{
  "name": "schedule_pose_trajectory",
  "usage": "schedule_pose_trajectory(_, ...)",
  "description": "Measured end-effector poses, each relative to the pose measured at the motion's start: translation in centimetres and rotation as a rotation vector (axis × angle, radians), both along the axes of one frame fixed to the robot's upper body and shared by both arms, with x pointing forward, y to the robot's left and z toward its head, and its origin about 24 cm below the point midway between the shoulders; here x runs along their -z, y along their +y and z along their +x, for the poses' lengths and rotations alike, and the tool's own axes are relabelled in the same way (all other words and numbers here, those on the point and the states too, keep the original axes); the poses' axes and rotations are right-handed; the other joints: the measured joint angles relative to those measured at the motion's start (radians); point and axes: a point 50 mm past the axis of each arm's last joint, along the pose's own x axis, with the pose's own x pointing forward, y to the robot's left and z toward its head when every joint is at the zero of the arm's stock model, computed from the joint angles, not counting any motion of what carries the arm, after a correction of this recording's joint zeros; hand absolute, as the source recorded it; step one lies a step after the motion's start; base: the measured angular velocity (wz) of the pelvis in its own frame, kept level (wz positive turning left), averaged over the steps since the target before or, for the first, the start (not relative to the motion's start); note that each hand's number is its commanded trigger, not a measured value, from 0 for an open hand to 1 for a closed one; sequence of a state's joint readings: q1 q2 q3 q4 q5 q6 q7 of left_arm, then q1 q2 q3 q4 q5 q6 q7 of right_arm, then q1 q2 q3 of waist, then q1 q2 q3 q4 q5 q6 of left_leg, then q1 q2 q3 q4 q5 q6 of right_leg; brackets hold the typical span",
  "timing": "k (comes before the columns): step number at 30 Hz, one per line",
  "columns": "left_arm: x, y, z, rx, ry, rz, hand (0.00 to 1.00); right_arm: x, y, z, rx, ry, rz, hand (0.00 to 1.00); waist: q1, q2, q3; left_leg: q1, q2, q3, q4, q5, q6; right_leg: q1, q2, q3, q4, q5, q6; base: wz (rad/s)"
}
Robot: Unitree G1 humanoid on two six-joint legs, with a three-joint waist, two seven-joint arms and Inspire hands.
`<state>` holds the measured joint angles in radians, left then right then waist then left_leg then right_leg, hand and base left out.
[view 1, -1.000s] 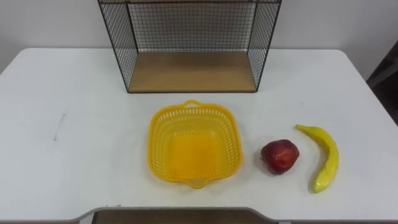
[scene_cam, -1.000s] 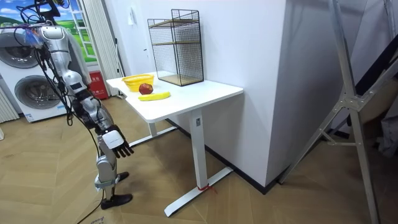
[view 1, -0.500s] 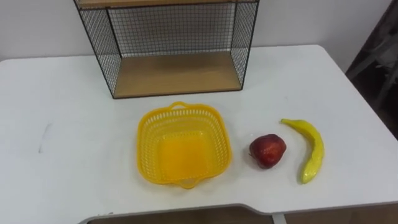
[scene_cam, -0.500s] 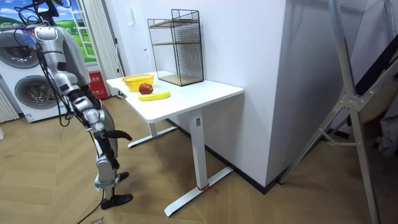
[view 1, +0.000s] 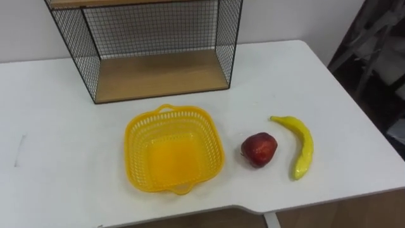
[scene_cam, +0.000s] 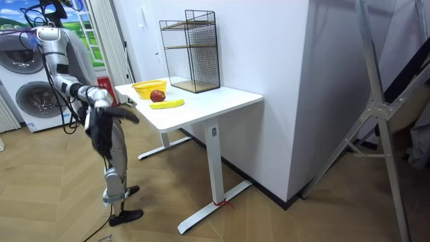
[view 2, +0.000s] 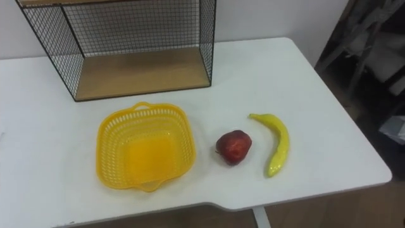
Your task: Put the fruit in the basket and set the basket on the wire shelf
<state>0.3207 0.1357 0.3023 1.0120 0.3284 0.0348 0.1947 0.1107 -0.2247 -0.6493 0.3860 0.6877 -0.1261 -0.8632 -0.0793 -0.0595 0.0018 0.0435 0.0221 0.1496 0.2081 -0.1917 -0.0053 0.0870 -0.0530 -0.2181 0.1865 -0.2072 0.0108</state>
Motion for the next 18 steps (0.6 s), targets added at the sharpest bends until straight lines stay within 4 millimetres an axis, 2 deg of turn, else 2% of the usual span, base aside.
schedule_pose_trajectory(2, 0.0, -0.1, 0.1, 0.015, 0.002, -0.003, 0.0, -3.1, -0.3, 0.9, -0.01, 0.015, -0.183, 0.0, 0.007, 0.0, 0.0001, -0.009, 0.0, 0.0, -0.003, 0.0, 0.0, -0.012, 0.001, 0.002, 0.0, 0.0, 0.0, -0.02)
schedule_pose_trajectory(3, 0.0, -0.1, 0.1, 0.018, 0.003, -0.005, 0.0, -3.8, -0.2, 1.2, -0.017, 0.012, -0.224, 0.0, 0.01, 0.0, -0.0006, -0.015, 0.001, 0.001, -0.003, 0.0, 0.0, -0.02, 0.002, 0.005, 0.002, 0.0, 0.0, -0.06)
schedule_pose_trajectory(4, 0.1, -0.3, 0.1, 0.035, 0.009, -0.011, 0.0, -5.4, 0.3, 2.0, -0.045, -0.001, -0.31, 0.0, 0.01, -0.002, -0.0025, -0.022, 0.001, 0.001, -0.004, 0.0, 0.0, -0.032, 0.002, 0.006, 0.003, 0.002, -0.002, -0.07)
schedule_pose_trajectory(5, 0.2, -0.5, 0.1, 0.045, 0.014, -0.017, 0.0, -6.9, 0.7, 2.7, -0.08, -0.014, -0.401, 0.0, 0.009, 0.003, 0.0002, -0.027, 0.001, 0.001, -0.005, 0.001, 0.001, -0.036, 0.004, 0.008, 0.002, 0.006, -0.001, -0.05)
schedule_pose_trajectory(7, 0.2, -0.5, 0.1, 0.054, 0.015, -0.019, 0.0, -8.3, 1.2, 3.4, -0.121, -0.023, -0.488, 0.0, 0.017, 0.006, -0.0002, -0.029, 0.0, 0.001, -0.007, 0.001, 0.001, -0.035, 0.004, 0.012, 0.0, 0.008, -0.001, -0.05)
schedule_pose_trajectory(11, 0.3, -0.6, 1.2, 0.089, 0.002, -0.031, 0.0, -9.7, 2.7, 5.3, -0.279, 0.009, -0.627, 0.0, 0.045, 0.003, 0.0013, -0.02, 0.0, 0.009, -0.012, 0.001, 0.001, -0.035, 0.004, 0.021, -0.001, 0.008, -0.001, -0.06)
schedule_pose_trajectory(14, 0.4, -0.7, 1.6, 0.093, -0.009, -0.034, 0.0, -10.3, 3.9, 6.4, -0.392, -0.01, -0.678, 0.0, 0.065, 0.003, 0.0018, -0.017, 0.001, 0.012, -0.015, 0.001, 0.001, -0.034, 0.004, 0.026, 0.002, 0.008, -0.001, -0.05)
schedule_pose_trajectory(16, 0.4, -0.8, 1.9, 0.103, -0.014, -0.037, 0.0, -10.8, 5.2, 7.9, -0.508, -0.05, -0.702, 0.0, 0.074, 0.003, 0.0022, -0.02, 0.002, 0.012, -0.016, 0.001, 0.001, -0.034, 0.004, 0.026, 0.005, 0.008, -0.002, 0.0)
schedule_pose_trajectory(18, 0.4, -0.9, 2.2, 0.114, -0.021, -0.038, 0.0, -10.7, 6.1, 8.6, -0.599, -0.051, -0.711, 0.0, 0.086, 0.004, 0.0023, -0.018, 0.002, 0.012, -0.014, 0.001, 0.001, -0.032, 0.004, 0.026, 0.007, 0.009, -0.002, 0.0)
